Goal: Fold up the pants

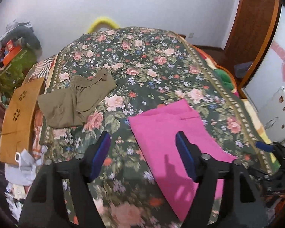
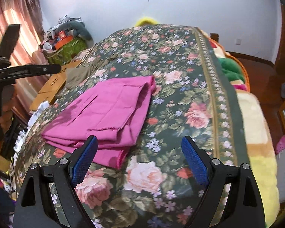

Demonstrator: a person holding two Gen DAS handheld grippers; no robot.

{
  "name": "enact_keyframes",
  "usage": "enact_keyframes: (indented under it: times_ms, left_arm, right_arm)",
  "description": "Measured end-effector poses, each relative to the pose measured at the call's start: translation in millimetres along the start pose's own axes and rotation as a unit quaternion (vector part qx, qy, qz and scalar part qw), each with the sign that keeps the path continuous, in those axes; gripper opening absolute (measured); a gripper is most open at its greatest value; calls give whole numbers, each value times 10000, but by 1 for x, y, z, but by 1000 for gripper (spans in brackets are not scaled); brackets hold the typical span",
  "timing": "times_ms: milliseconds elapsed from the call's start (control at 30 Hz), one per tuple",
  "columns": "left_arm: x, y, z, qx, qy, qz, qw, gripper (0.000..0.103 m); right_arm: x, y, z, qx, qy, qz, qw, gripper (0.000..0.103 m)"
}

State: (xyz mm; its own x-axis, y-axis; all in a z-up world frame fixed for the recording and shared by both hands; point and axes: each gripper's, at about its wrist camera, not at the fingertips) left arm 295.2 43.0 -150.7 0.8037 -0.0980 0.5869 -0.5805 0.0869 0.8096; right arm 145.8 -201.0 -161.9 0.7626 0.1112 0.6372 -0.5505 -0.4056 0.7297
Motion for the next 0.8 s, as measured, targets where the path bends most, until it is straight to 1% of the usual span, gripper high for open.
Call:
enact_keyframes:
  times_ms: [67,133,167,333,400,500,567,633,700,733,800]
  left_arm:
    - [8,-19,0,-30,-83,-180,9998,76]
    - [15,-41,0,-229,-145,-465,9985,76]
    - [18,-49,0,-270,-146,-541,9981,76]
    - [29,-87,1,-295,-152,-707,9969,76]
    - [31,-107,2,-263,-179,-843,9959,76]
    - [33,-139,1,-84,-333,-1107,9933,76]
    - [29,-162,-1,40,-472,-1334,9899,76]
    - [21,-180,-5,29,-553,-1570,9860,78]
    - [15,-184,-10,-34,-561,-1560,9862,81]
    - [12,-181,-13,-31,-612,-1478,9871,82]
    - [5,-175,-13,51,-761,-1441,9866,82]
  right_arm:
    - [2,2,4,-67,-32,38,10000,87]
    - [4,2,6,-109,-65,72,9999,87]
    - [5,2,9,-128,-85,91,9998,87]
    - [9,-2,15,-174,-230,88,9995,87]
    - [10,-5,17,-195,-282,78,9994,87]
    - [13,-9,20,-237,-360,77,9990,87]
    - [14,-12,22,-260,-404,71,9988,87]
    - [15,-15,23,-293,-443,62,9986,87]
    - [17,-16,24,-286,-455,51,9985,87]
    - [18,-17,24,-273,-452,39,9986,87]
    - [19,-20,23,-225,-437,-21,9988,87]
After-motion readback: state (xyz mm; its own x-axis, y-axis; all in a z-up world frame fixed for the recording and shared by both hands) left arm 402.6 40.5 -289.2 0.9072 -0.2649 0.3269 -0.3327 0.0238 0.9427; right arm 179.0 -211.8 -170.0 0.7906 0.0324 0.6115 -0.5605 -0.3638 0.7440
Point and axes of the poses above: each gripper's, at about its wrist camera, not at the fingertips, and y roughly against the way its jaws point, z to its right, x to its top, and after that the axes turned 1 degree about z, right-handed
